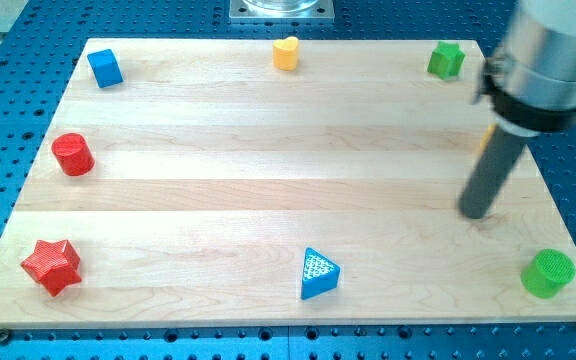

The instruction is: Push the green circle horizontally right to the triangle

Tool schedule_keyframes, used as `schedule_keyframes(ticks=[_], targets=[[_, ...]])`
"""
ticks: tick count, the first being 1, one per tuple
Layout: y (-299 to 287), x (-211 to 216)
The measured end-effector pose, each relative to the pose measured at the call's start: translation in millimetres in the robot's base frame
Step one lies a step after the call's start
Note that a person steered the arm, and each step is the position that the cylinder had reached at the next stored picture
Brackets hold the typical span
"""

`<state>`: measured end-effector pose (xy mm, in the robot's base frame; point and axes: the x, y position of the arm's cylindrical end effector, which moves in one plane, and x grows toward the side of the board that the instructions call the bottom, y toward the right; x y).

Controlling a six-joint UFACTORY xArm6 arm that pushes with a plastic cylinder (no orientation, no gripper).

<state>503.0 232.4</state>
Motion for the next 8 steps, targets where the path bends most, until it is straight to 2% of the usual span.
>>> schedule_keyframes(ticks=[1,2,3,5,8], targets=[[47,15],[48,80],[45,114],[41,115],[-45,107]])
